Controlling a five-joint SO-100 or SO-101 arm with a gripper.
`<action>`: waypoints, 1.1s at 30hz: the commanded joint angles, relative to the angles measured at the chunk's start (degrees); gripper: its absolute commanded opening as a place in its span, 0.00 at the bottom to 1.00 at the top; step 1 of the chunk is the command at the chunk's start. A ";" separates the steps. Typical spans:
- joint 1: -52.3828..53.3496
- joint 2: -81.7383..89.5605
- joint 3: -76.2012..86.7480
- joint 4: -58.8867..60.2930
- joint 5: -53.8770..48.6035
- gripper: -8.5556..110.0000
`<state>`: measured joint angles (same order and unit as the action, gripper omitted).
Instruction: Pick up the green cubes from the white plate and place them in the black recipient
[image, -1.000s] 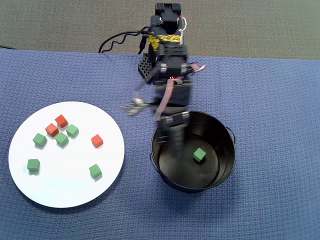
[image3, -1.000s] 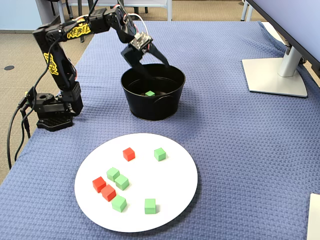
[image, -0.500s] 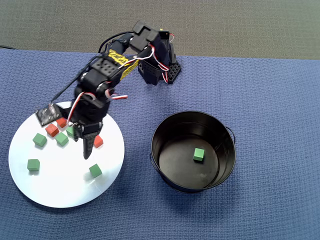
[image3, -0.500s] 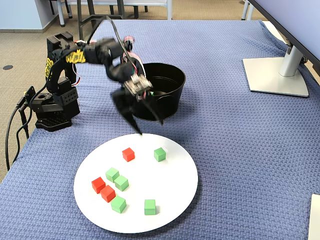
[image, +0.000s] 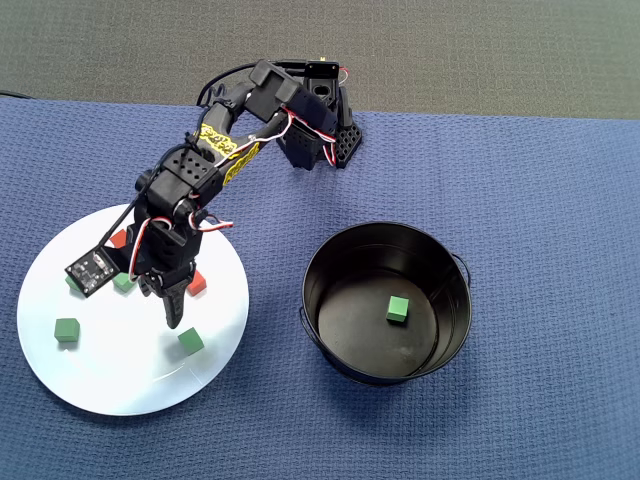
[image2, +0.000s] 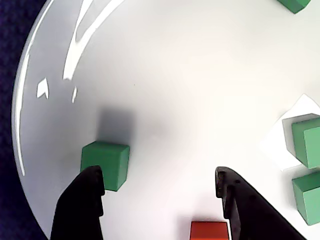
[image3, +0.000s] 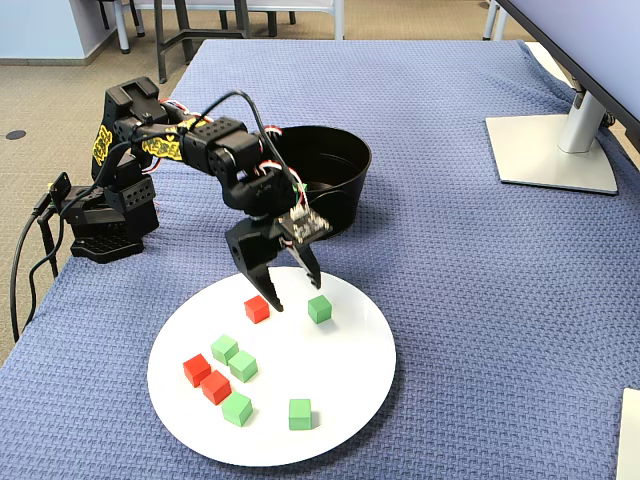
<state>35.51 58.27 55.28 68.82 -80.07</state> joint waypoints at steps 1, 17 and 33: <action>-2.72 0.44 -3.34 -2.37 4.75 0.26; -7.65 -3.25 -4.75 -1.67 12.04 0.26; -9.49 -8.26 -7.47 -1.67 11.43 0.25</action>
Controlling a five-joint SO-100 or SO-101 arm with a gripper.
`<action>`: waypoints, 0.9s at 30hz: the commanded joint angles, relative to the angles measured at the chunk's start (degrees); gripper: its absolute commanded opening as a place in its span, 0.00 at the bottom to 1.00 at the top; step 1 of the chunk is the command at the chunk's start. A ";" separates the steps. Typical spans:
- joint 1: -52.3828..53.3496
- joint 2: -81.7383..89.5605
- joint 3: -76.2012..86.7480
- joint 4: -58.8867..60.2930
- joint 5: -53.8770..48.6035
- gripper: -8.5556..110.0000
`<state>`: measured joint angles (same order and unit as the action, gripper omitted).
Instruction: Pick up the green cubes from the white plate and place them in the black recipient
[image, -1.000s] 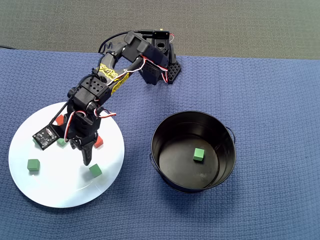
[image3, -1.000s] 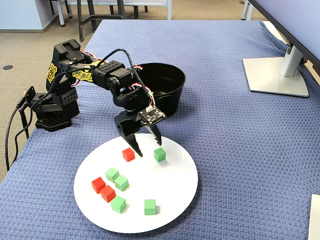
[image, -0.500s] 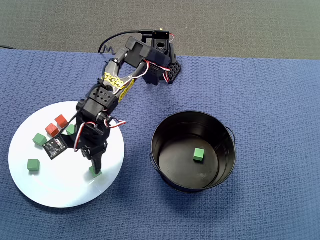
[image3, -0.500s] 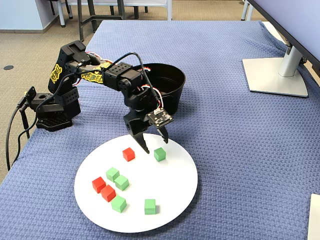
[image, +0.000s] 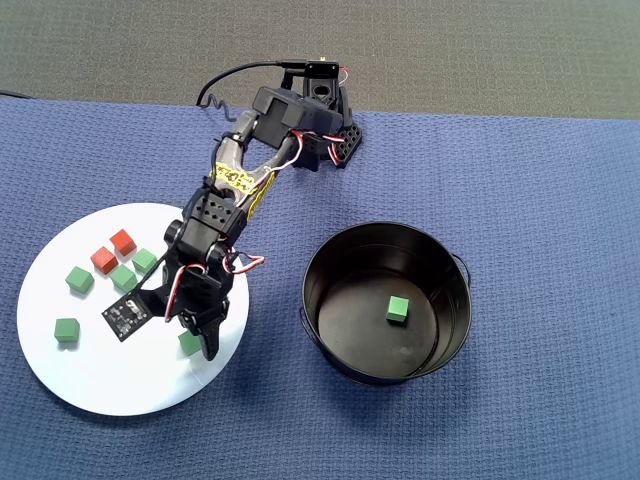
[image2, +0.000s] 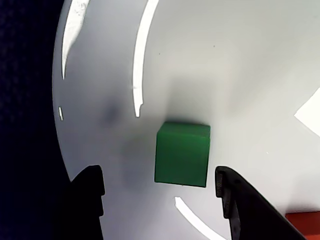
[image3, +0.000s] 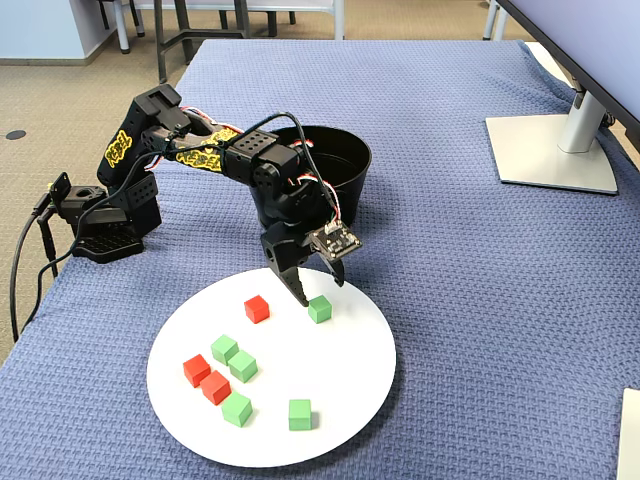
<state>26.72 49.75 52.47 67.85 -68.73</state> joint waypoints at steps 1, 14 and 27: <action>-0.70 -0.26 -5.19 -0.70 0.09 0.25; 0.09 -3.43 -7.91 -0.26 -0.18 0.23; 1.05 -5.54 -7.73 -2.37 -0.09 0.14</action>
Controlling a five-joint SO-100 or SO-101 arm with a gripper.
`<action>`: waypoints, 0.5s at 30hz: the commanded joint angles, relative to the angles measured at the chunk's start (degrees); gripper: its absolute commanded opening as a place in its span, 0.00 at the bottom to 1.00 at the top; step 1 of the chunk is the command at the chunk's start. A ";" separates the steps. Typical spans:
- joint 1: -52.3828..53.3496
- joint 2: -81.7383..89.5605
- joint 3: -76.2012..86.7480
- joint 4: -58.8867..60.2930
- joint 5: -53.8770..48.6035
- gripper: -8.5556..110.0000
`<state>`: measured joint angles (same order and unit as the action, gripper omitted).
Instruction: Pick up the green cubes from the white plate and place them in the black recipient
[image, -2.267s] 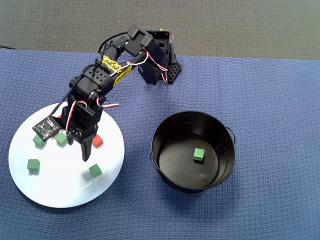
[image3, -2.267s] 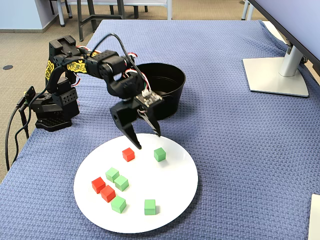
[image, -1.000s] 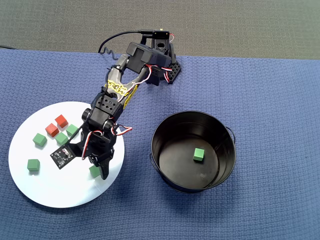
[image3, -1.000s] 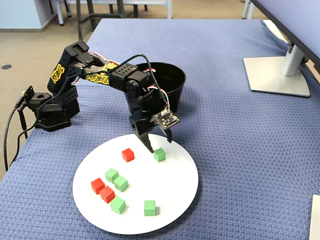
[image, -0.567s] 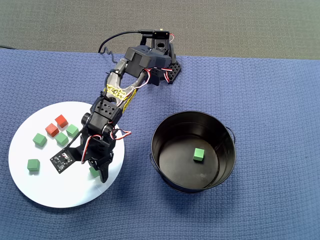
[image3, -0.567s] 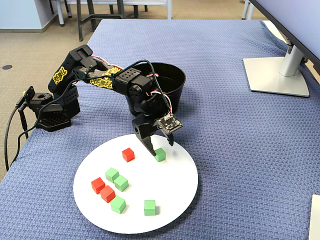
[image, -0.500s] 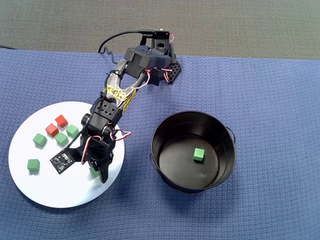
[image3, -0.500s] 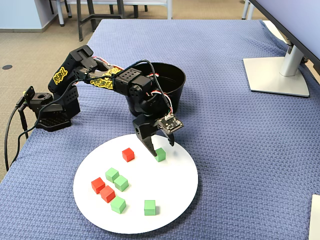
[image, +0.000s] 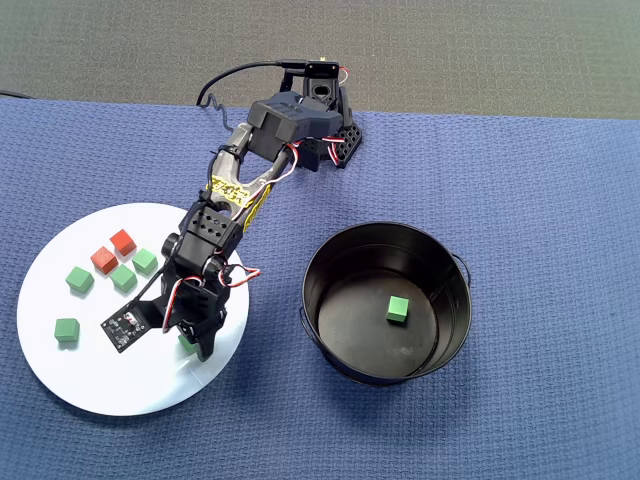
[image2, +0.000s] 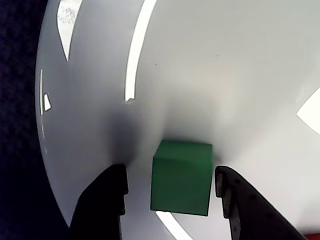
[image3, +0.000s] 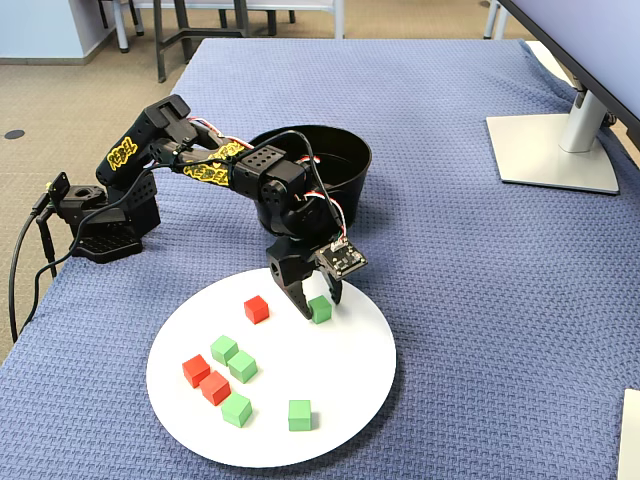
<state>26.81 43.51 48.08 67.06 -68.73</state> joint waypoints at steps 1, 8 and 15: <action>0.97 0.62 -3.34 -1.58 -0.09 0.12; 0.79 1.93 -3.34 -1.85 2.11 0.07; 1.49 15.73 -1.41 1.49 10.55 0.07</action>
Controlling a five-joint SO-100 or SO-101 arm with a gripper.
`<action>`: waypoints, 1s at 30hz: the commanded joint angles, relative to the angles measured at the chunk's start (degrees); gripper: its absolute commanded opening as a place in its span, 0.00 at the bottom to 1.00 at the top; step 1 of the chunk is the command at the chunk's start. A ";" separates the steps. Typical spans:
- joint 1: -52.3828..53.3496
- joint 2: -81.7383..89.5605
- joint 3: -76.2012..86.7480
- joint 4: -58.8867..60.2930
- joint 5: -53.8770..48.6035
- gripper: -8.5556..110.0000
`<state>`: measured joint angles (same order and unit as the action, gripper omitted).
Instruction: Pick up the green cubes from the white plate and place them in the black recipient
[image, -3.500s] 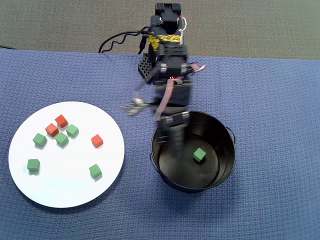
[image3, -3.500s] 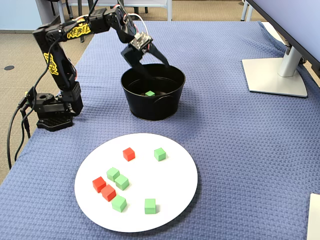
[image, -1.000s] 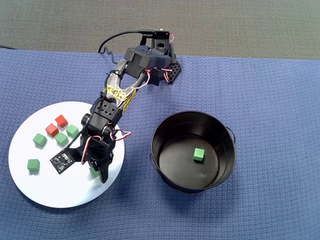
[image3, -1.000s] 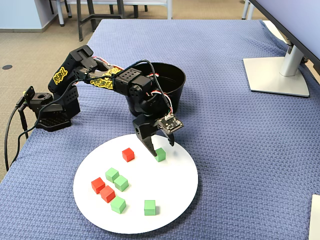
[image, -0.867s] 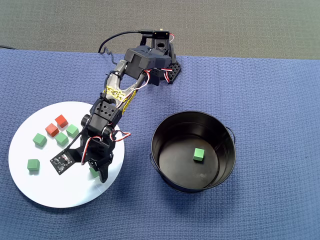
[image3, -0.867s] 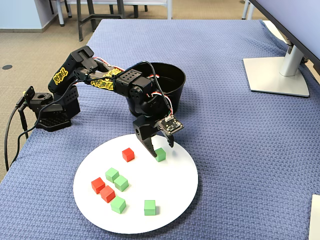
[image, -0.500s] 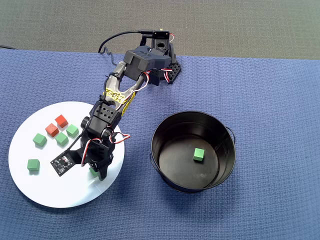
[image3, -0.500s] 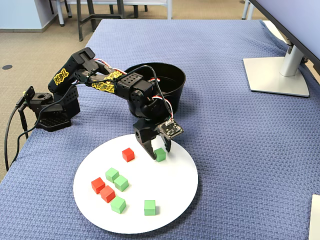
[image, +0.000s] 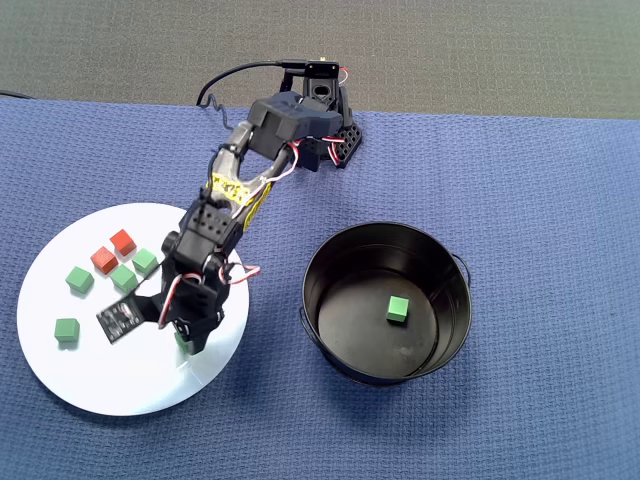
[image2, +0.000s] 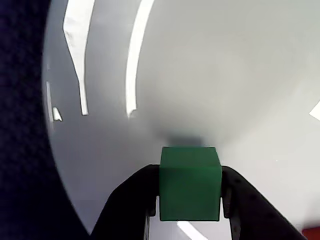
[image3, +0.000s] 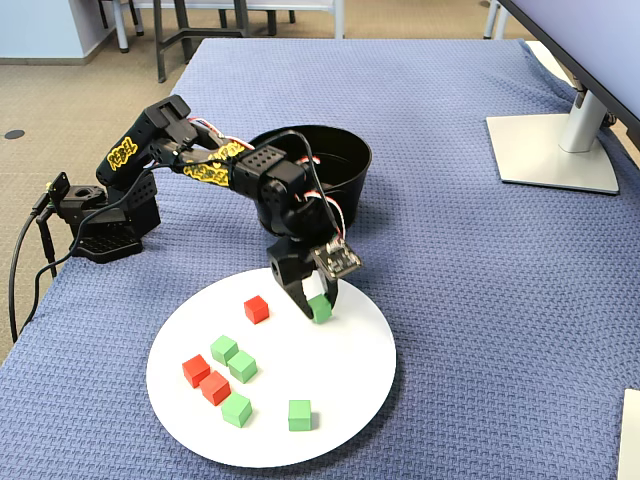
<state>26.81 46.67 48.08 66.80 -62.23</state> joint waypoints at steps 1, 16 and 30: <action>1.67 15.91 -0.44 2.64 5.54 0.07; -16.44 60.21 30.59 2.90 26.81 0.07; -47.11 61.52 44.74 -5.19 33.84 0.27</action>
<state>-16.79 105.38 93.25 63.46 -29.00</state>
